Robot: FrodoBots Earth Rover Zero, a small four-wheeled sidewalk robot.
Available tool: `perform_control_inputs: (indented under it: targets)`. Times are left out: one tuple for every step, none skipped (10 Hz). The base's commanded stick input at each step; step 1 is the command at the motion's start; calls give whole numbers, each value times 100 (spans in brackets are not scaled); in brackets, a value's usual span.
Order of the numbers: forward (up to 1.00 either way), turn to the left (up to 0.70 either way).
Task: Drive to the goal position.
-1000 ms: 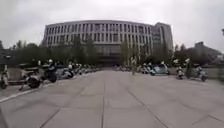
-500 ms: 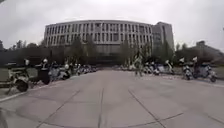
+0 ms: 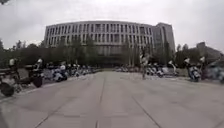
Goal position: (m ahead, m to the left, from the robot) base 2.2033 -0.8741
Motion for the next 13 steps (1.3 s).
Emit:
perform_control_inputs:
  targets:
    - [8,0]
    - [0,0]
    - [0,0]
    - [0,0]
    - [0,0]
    - [0,0]
    - [0,0]
    - [0,0]
    - [0,0]
    - [0,0]
    - [5,0]
    - [34,0]
    - [100,0]
